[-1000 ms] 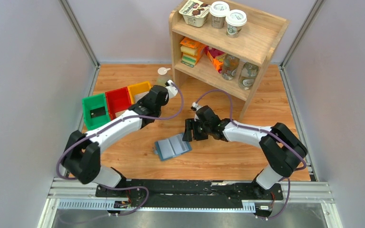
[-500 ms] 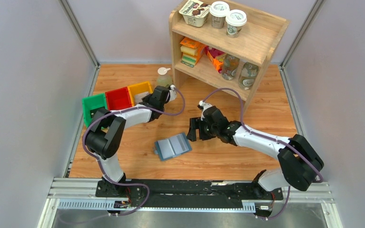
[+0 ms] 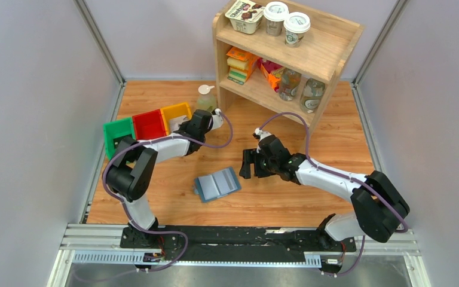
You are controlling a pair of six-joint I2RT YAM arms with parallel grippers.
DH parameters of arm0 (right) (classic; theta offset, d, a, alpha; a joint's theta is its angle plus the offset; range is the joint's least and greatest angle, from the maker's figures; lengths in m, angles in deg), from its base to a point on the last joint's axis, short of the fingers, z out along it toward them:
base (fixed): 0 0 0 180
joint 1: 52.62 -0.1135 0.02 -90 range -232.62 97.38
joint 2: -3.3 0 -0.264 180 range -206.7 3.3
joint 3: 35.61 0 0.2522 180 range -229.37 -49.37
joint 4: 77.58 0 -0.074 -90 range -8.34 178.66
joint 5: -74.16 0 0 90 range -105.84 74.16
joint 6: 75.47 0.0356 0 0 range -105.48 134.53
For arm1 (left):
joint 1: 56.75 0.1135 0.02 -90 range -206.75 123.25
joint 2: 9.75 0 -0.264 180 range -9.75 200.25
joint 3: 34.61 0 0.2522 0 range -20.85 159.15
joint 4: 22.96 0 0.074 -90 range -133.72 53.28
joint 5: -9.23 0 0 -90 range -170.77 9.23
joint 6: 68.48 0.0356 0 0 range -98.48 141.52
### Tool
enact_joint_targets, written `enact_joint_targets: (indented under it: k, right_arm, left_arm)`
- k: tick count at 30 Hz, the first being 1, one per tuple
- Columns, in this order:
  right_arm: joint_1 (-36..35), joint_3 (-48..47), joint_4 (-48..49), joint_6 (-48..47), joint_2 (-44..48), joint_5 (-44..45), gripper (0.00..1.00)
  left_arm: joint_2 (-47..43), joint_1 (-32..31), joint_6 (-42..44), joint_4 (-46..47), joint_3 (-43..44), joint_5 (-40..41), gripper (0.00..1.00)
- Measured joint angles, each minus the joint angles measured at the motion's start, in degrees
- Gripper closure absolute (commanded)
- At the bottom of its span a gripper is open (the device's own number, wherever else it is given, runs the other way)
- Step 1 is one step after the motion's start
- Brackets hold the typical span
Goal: Take the credit cards out of the card holder
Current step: Place the credit card in the storage box, then remove the credit card from the card holder.
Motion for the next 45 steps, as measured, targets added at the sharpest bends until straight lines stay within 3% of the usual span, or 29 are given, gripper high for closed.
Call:
enact_joint_targets:
  k: [7, 11, 16, 25, 32, 41, 45]
  right_arm:
    - [0.0, 0.0, 0.0, 0.0, 0.0, 0.2, 0.20]
    - [0.0, 0.0, 0.0, 0.0, 0.2, 0.4, 0.21]
    - [0.0, 0.0, 0.1, 0.0, 0.5, 0.3, 0.27]
    - [-0.7, -1.2, 0.4, 0.9, -0.1, -1.2, 0.38]
    - [-3.9, -4.2, 0.7, 1.7, -4.2, -1.7, 0.41]
    - [-7.6, -9.3, 0.7, 3.2, -11.6, -1.6, 0.41]
    - [-8.8, -10.4, 0.7, 3.7, -14.3, -1.3, 0.44]
  left_arm:
    - [-5.2, 0.0, -2.1, -1.9, -1.1, -0.7, 0.69]
    - [-10.5, 0.0, -7.8, -7.3, -0.7, -1.7, 0.63]
    - [-20.0, 0.0, -22.0, -16.3, 1.5, -4.6, 0.52]
    - [-36.7, 0.0, -51.2, -32.4, 0.5, -15.7, 0.48]
    - [-44.6, -0.5, -68.5, -37.6, -13.8, -29.2, 0.48]
    - [-45.1, -3.2, -80.2, -35.0, -26.0, -39.9, 0.48]
    - [-43.2, -3.4, -83.4, -30.9, -29.4, -42.3, 0.57]
